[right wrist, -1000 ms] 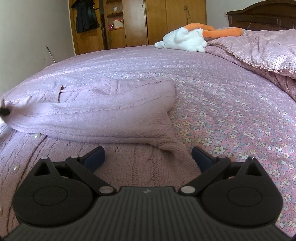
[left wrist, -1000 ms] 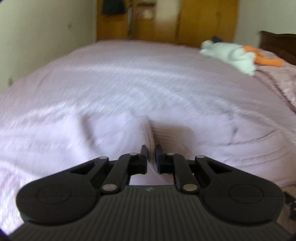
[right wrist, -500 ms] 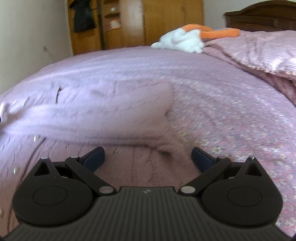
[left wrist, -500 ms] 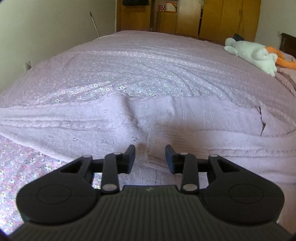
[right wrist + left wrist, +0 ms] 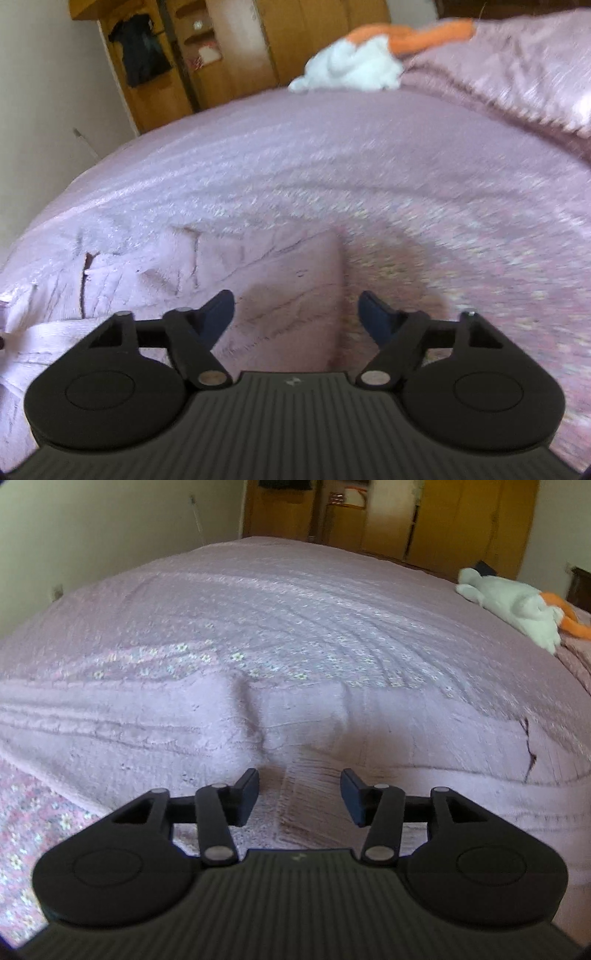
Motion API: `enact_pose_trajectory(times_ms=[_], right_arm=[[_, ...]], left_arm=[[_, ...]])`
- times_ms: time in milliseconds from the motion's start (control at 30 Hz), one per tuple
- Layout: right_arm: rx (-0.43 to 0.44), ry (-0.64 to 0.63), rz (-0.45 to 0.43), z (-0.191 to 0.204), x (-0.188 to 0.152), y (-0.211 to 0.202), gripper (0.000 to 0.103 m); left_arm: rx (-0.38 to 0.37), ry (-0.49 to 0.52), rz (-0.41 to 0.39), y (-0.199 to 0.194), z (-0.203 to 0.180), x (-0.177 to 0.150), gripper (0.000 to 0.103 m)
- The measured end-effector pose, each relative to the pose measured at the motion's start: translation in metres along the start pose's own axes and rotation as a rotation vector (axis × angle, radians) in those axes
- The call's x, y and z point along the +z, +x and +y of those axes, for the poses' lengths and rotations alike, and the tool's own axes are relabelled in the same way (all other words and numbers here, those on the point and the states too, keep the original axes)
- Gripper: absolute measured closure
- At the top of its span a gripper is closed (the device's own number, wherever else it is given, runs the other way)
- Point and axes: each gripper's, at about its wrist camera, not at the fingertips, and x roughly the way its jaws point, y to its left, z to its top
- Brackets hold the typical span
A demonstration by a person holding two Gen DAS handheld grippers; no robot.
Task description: Fold small clothes
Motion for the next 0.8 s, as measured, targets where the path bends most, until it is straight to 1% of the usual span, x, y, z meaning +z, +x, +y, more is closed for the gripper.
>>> enact_pose_trajectory(times_ms=[33, 100, 133, 167, 200, 267, 300, 367, 400, 433, 467, 567, 600, 633, 700, 767, 800], right_arm=[[0.0, -0.01, 0.013, 0.001, 0.0, 0.006, 0.038], [-0.031, -0.068, 0.003, 0.006, 0.0, 0.01, 0.082], [-0.038, -0.075, -0.013, 0.007, 0.001, 0.009, 0.088], [-0.047, -0.064, -0.037, 0.005, 0.003, 0.006, 0.091], [-0.066, -0.058, -0.064, 0.005, 0.004, 0.003, 0.092], [-0.121, -0.072, -0.099, 0.003, 0.003, 0.002, 0.092], [-0.131, -0.075, -0.088, 0.0, 0.004, 0.006, 0.092], [-0.134, -0.061, -0.059, -0.005, 0.002, 0.015, 0.092], [-0.132, -0.06, -0.062, -0.006, 0.002, 0.016, 0.092], [-0.135, -0.06, -0.063, -0.006, 0.002, 0.016, 0.091], [-0.14, -0.064, -0.062, -0.006, 0.002, 0.016, 0.091], [-0.142, -0.063, -0.06, -0.006, 0.002, 0.016, 0.089], [-0.136, -0.058, -0.06, -0.005, 0.002, 0.015, 0.082], [-0.127, -0.051, -0.057, -0.005, 0.002, 0.014, 0.077], [-0.127, -0.038, -0.047, -0.005, 0.004, 0.008, 0.047], [-0.105, -0.037, -0.053, -0.004, 0.005, -0.004, 0.039], [-0.084, -0.043, -0.059, -0.002, 0.004, -0.012, 0.038]], left_arm=[[0.0, -0.014, 0.0, 0.003, 0.001, 0.0, 0.053], [-0.024, -0.024, 0.013, 0.007, 0.001, 0.0, 0.055], [-0.051, -0.022, 0.024, 0.009, 0.0, 0.0, 0.061], [-0.079, -0.017, 0.03, 0.01, -0.001, -0.001, 0.078], [-0.081, -0.004, 0.022, 0.009, -0.004, -0.002, 0.09], [-0.083, 0.007, -0.013, 0.004, -0.006, -0.001, 0.095], [-0.082, 0.003, -0.027, 0.002, -0.005, -0.001, 0.095], [-0.037, 0.01, -0.045, 0.003, -0.004, -0.001, 0.095], [0.0, 0.022, -0.033, 0.009, -0.004, -0.001, 0.095], [0.023, 0.027, -0.005, 0.016, -0.003, -0.003, 0.094], [0.022, 0.026, -0.003, 0.02, -0.001, -0.004, 0.094], [0.05, 0.05, -0.012, 0.021, -0.001, -0.007, 0.094], [0.051, 0.039, -0.008, 0.02, 0.0, -0.007, 0.094], [0.052, 0.028, -0.002, 0.018, 0.001, -0.005, 0.093], [0.048, 0.006, 0.015, 0.014, 0.002, -0.001, 0.092], [0.033, -0.016, 0.032, 0.007, 0.008, 0.003, 0.09], [0.027, -0.024, 0.038, 0.002, 0.012, 0.006, 0.081]])
